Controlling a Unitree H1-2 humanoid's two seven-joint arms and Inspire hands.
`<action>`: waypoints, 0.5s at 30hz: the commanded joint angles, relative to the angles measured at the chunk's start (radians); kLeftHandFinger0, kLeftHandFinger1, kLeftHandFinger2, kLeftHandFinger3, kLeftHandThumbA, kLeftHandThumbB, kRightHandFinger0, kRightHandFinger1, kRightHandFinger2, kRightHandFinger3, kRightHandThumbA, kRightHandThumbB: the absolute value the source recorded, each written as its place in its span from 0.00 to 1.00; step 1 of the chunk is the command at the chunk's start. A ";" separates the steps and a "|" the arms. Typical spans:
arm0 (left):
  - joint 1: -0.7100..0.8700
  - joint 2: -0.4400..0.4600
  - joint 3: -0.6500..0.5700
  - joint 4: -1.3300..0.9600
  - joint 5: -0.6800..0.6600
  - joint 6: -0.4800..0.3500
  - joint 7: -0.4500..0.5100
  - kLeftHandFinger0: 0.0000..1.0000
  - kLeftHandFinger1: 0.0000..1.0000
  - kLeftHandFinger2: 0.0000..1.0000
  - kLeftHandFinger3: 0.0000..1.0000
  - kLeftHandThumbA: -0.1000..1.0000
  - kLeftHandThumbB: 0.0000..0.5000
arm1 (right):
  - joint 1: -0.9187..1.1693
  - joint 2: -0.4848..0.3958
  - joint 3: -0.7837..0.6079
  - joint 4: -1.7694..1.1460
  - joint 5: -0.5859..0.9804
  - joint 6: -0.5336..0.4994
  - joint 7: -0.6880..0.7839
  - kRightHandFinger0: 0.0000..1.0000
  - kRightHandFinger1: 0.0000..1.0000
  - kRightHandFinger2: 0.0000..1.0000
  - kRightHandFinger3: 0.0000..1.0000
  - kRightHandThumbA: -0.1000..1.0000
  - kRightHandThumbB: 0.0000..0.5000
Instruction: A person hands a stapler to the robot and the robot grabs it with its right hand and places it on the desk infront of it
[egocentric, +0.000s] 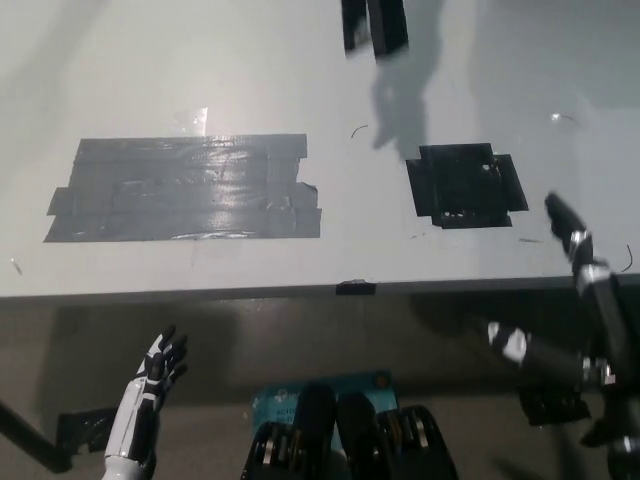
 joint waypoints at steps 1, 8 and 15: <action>-0.019 0.006 0.000 -0.006 0.006 -0.048 -0.005 1.00 1.00 1.00 1.00 1.00 1.00 | -0.103 0.011 -0.023 0.022 0.003 0.105 0.004 1.00 1.00 1.00 1.00 1.00 0.64; -0.014 0.007 0.001 -0.013 0.002 -0.038 -0.008 1.00 1.00 1.00 1.00 1.00 0.99 | -0.236 0.039 -0.015 0.191 -0.002 0.149 -0.004 1.00 1.00 1.00 1.00 1.00 0.60; -0.014 0.006 0.002 -0.015 -0.002 -0.038 -0.009 1.00 1.00 1.00 1.00 1.00 1.00 | -0.347 0.061 -0.002 0.357 -0.033 0.129 -0.036 1.00 1.00 1.00 1.00 1.00 0.62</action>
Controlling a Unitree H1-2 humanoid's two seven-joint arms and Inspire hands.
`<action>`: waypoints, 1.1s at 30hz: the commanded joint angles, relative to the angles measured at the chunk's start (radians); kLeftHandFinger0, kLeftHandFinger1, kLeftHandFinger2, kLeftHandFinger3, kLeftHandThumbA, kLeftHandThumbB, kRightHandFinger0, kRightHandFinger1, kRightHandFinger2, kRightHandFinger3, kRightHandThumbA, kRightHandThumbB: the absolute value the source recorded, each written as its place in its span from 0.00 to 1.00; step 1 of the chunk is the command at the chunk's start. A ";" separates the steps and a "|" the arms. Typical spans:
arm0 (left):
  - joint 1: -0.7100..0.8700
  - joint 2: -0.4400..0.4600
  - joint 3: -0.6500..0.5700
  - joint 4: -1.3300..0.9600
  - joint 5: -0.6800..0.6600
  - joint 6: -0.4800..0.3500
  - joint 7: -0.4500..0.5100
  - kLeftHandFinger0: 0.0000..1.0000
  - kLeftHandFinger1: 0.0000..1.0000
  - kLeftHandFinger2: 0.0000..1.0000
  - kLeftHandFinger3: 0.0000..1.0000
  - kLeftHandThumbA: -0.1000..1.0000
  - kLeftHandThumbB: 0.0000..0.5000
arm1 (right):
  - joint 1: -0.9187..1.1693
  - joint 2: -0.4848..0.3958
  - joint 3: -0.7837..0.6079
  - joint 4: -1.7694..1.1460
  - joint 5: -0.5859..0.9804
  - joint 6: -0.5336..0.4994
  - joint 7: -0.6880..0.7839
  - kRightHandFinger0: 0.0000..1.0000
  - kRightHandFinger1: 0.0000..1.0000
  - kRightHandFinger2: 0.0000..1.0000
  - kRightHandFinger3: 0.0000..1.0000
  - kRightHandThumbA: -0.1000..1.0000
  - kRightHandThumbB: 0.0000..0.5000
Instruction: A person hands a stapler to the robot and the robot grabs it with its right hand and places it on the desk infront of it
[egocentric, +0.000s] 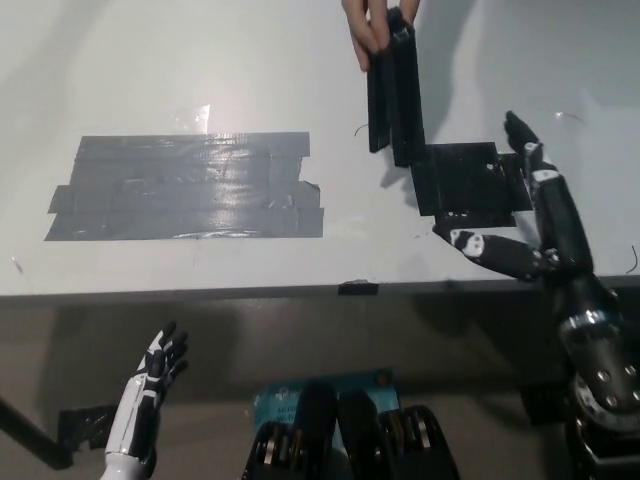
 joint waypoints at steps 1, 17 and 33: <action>-0.010 0.004 0.000 -0.014 -0.001 -0.032 -0.008 1.00 1.00 1.00 1.00 1.00 1.00 | -0.092 0.015 0.007 0.072 -0.035 -0.015 -0.042 1.00 1.00 1.00 1.00 1.00 0.62; -0.022 0.008 -0.004 -0.011 0.007 -0.039 -0.008 1.00 1.00 1.00 1.00 1.00 1.00 | -0.300 0.050 0.010 0.259 -0.067 0.091 -0.072 1.00 1.00 1.00 1.00 1.00 0.75; -0.034 0.016 -0.006 -0.024 0.007 -0.024 -0.015 1.00 1.00 1.00 1.00 1.00 0.93 | -0.423 0.045 -0.026 0.576 -0.017 0.092 -0.075 1.00 1.00 1.00 1.00 1.00 0.80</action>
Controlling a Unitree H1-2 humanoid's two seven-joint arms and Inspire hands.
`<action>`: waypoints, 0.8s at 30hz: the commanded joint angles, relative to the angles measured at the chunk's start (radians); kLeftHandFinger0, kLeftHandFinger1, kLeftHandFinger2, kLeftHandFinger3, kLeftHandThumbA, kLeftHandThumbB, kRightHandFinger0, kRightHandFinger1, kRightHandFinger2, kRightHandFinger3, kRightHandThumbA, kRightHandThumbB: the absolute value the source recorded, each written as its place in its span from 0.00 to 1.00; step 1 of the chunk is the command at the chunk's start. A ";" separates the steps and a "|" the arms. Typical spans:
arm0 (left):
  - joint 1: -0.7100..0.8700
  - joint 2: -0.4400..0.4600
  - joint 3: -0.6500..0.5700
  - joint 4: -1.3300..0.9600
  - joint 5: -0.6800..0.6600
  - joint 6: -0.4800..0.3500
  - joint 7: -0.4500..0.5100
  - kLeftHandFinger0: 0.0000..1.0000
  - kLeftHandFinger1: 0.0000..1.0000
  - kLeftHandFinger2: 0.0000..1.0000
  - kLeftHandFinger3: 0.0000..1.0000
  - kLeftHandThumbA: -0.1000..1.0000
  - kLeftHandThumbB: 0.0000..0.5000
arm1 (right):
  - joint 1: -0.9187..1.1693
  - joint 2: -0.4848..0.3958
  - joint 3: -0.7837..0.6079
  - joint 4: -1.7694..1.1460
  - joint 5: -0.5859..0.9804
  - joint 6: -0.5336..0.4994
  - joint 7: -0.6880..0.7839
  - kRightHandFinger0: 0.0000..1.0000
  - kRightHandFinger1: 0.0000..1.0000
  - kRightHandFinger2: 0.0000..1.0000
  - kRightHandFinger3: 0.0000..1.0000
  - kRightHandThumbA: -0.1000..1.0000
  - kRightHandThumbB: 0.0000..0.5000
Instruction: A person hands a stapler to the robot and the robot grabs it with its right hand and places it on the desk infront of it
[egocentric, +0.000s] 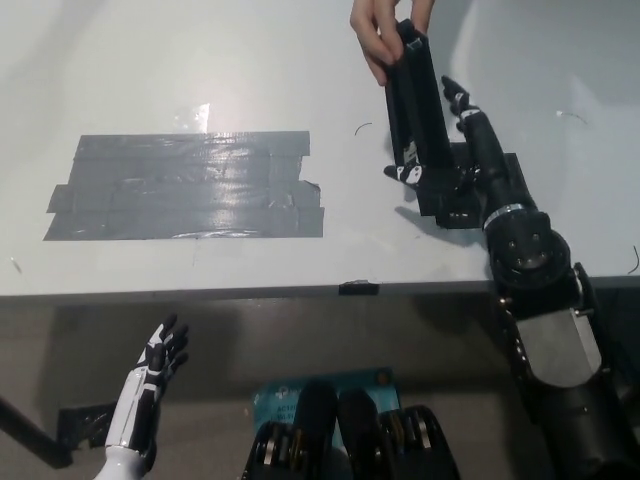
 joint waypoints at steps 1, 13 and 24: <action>-0.015 0.011 -0.004 -0.024 0.004 -0.024 -0.015 1.00 1.00 1.00 1.00 1.00 0.92 | -0.086 -0.001 -0.012 0.055 0.025 0.008 -0.011 1.00 1.00 1.00 1.00 1.00 0.81; -0.022 0.012 -0.003 -0.034 0.007 -0.011 -0.014 1.00 1.00 1.00 1.00 1.00 0.88 | -0.163 -0.010 -0.015 0.112 0.040 0.027 -0.004 1.00 1.00 1.00 1.00 1.00 0.83; -0.020 0.017 -0.005 -0.042 0.006 -0.007 -0.020 1.00 1.00 1.00 1.00 1.00 0.87 | -0.187 0.018 0.006 0.065 0.025 0.029 -0.026 1.00 1.00 1.00 1.00 0.94 0.91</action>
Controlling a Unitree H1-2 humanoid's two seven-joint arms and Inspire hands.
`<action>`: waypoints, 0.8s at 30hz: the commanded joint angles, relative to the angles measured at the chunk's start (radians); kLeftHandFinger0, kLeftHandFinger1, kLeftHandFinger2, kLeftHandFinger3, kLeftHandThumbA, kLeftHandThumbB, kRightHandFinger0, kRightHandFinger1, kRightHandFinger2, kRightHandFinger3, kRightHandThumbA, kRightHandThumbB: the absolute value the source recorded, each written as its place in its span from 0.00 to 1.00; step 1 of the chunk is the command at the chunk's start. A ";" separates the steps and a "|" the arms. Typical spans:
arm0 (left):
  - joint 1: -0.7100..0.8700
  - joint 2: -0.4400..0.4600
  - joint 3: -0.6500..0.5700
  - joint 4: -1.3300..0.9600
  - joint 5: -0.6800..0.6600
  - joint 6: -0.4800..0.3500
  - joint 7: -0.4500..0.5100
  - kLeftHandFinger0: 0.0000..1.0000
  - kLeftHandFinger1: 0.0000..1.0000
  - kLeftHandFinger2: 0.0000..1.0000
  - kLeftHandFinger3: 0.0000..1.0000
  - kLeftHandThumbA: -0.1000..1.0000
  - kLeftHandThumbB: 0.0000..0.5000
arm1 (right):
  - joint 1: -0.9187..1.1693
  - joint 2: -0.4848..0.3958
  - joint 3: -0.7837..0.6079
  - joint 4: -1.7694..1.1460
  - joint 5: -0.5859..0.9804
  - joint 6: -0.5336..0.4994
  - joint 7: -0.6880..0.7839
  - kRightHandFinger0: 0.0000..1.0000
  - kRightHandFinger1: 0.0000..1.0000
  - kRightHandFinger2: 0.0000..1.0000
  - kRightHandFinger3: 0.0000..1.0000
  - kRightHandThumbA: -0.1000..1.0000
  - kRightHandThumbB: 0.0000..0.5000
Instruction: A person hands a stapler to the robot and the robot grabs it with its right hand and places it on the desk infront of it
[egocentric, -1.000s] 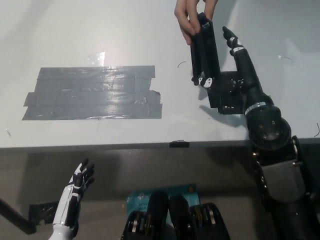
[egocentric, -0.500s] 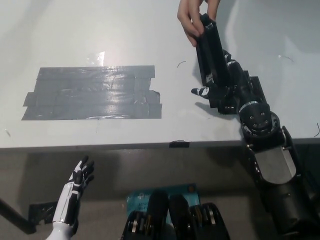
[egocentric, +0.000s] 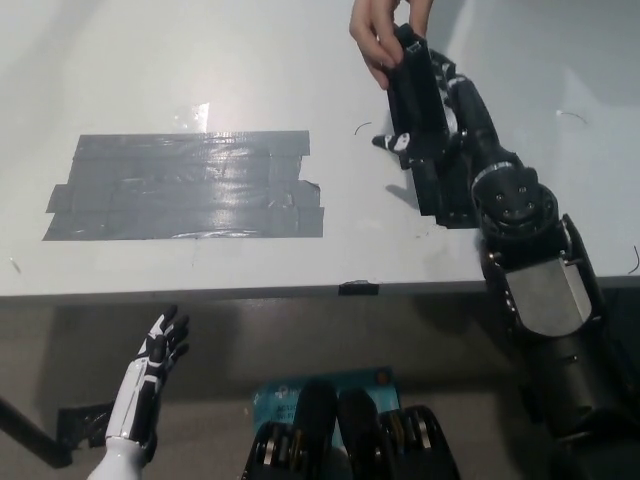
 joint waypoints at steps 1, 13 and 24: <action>-0.005 0.017 -0.006 -0.034 0.004 -0.012 -0.020 1.00 1.00 1.00 1.00 1.00 0.87 | -0.062 0.017 0.005 -0.008 0.001 -0.002 -0.029 1.00 1.00 1.00 1.00 0.93 0.92; -0.013 0.019 -0.005 -0.036 0.010 -0.008 -0.019 1.00 1.00 1.00 1.00 1.00 0.88 | -0.121 -0.019 0.059 0.287 -0.060 0.076 -0.055 0.00 0.20 0.61 0.61 0.00 0.41; -0.029 0.021 -0.004 -0.031 0.009 -0.008 -0.025 1.00 1.00 1.00 1.00 1.00 0.86 | -0.090 -0.041 0.048 0.288 -0.045 0.004 -0.105 0.13 0.53 0.85 0.73 0.00 0.31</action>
